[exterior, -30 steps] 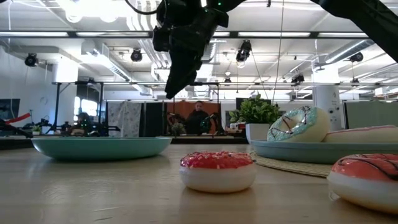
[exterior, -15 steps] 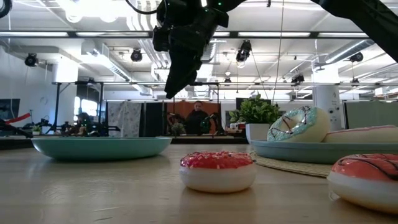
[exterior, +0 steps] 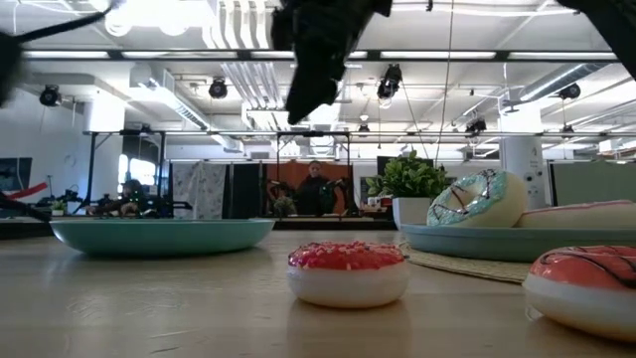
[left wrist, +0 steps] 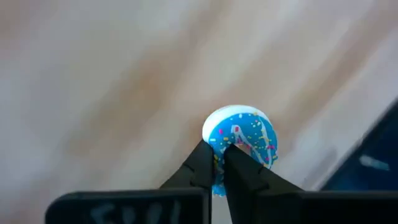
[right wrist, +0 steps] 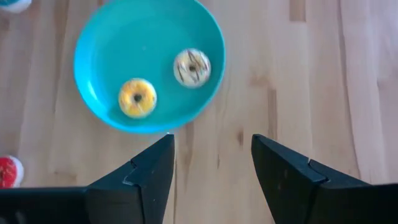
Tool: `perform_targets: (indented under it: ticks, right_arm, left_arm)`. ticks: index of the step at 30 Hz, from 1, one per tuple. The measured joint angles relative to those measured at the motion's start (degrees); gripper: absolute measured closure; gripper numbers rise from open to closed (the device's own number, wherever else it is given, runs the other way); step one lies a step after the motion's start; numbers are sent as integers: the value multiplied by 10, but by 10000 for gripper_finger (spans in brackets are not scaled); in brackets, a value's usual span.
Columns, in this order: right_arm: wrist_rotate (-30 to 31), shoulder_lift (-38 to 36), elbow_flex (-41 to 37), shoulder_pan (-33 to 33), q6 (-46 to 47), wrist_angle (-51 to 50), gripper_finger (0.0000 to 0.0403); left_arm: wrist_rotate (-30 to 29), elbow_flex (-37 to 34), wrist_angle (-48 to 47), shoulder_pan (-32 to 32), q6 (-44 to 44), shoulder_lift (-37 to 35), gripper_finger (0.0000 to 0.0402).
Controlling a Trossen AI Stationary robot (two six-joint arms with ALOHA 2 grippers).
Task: Pick & Place donuts
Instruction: Put the small blue donut on the light blue plate
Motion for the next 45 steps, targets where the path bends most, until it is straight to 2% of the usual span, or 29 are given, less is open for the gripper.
perform_targets:
  ticks: [4, 7, 15, 19, 25, 31, 34, 40, 45]
  right_arm:
    - [19, -62, -95, 0, 21, 29, 197]
    - [20, -115, -182, 0, 55, 76, 197]
    - [30, -248, -368, 4, 171, 190, 197]
    - [57, -298, -421, 19, 204, 198, 197]
    - [94, -335, -476, 39, 252, 225, 197]
    - [95, -345, -500, 42, 277, 250, 197]
    - [96, -347, -499, 42, 277, 252, 197]
    - [95, -347, -491, 42, 272, 253, 197]
    - [95, -347, -491, 42, 267, 253, 197]
  left_arm:
    - [-42, -1, -87, 83, 78, -53, 400]
    - [-43, -10, -129, 164, 164, -80, 401]
    - [12, -47, -113, 404, 399, -86, 401]
    - [31, -47, -112, 474, 473, -81, 401]
    - [54, -47, -98, 505, 517, -70, 401]
    - [62, -47, -65, 505, 506, -56, 397]
    - [68, -47, -66, 505, 503, -47, 372]
    - [72, -47, -68, 505, 486, -49, 295]
    - [73, -28, -87, 505, 481, -73, 272]
